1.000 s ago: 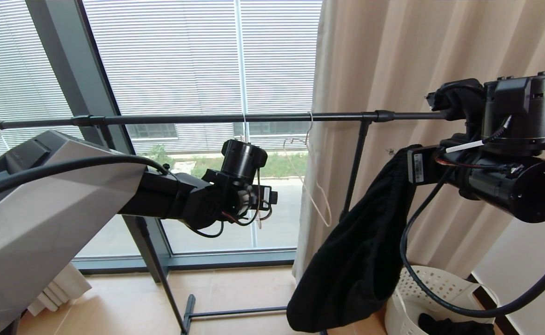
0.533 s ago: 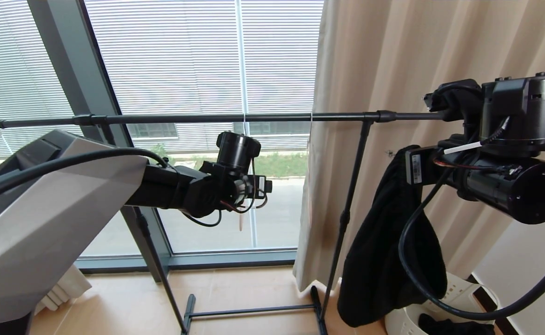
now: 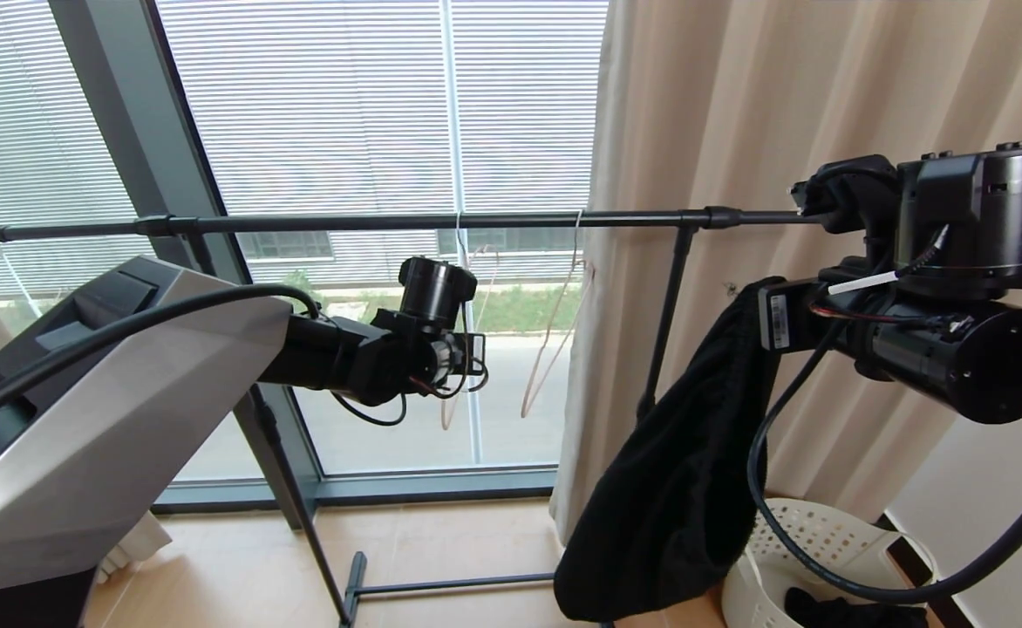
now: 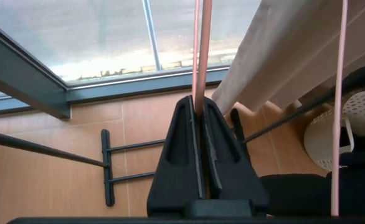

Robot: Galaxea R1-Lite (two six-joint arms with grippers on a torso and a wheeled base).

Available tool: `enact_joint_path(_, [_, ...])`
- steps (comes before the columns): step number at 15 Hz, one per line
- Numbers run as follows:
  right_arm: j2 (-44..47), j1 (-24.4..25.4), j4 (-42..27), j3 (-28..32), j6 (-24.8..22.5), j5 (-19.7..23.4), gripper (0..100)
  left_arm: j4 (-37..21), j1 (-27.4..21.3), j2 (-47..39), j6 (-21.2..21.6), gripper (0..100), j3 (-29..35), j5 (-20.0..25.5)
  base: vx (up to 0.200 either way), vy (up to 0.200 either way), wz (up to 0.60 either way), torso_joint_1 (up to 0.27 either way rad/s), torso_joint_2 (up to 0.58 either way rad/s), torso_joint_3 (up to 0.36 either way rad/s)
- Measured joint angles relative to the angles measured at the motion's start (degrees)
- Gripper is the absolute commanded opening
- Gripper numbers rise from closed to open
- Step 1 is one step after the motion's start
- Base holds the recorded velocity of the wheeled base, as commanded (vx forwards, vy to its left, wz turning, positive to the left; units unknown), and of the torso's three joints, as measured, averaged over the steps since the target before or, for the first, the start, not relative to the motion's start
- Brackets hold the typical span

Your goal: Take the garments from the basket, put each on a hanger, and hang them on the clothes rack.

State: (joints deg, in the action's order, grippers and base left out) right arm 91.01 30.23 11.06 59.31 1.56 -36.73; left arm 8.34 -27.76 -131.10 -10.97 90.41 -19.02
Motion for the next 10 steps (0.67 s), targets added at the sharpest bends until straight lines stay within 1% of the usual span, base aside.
enact_joint_path(6, [0.1,0.0,0.0,0.0,0.0,0.0,0,0.0,-0.1,0.2,0.0,0,0.0,0.0,0.0,0.0,0.0,0.0,0.0,0.0])
enact_joint_path(10, [0.1,0.0,0.0,0.0,0.0,0.0,0,-0.1,-1.1,3.3,0.2,0,-1.4,0.0,0.0,0.0,0.0,0.0,0.0,0.0])
